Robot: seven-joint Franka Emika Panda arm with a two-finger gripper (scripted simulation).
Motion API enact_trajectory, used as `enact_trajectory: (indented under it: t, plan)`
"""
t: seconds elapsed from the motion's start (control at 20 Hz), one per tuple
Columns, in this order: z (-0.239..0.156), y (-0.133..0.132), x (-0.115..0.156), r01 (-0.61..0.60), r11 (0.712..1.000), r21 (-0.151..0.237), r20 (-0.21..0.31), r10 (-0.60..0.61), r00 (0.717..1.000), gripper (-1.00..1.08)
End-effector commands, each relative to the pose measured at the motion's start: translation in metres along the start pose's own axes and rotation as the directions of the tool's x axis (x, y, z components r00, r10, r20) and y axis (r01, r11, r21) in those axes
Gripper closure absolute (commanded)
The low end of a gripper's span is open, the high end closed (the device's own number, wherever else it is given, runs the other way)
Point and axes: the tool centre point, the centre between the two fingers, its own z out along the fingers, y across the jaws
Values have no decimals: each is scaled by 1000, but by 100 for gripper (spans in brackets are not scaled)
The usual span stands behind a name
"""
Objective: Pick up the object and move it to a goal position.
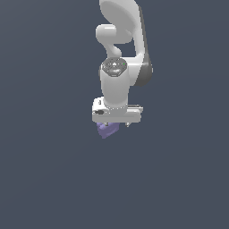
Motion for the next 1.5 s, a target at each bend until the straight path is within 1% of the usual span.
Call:
enact_trajectory:
  t: [0.0, 0.15, 0.45, 0.85, 1.2, 1.45]
  plan:
    - [0, 0, 0, 0, 1000, 0, 0, 0, 1000, -92]
    - [-2, -2, 1, 1, 1000, 5, -5, -1, 1000, -92]
    - [-15, -15, 5, 9, 1000, 28, -33, -8, 999, -92]
    - [-15, -14, 5, -7, 1000, 27, -32, 8, 999, -92]
    - [-12, -9, 0, -88, 996, 23, -28, 89, 996, -92]
    - [-8, -2, -6, -187, 982, 17, -24, 187, 982, -92]
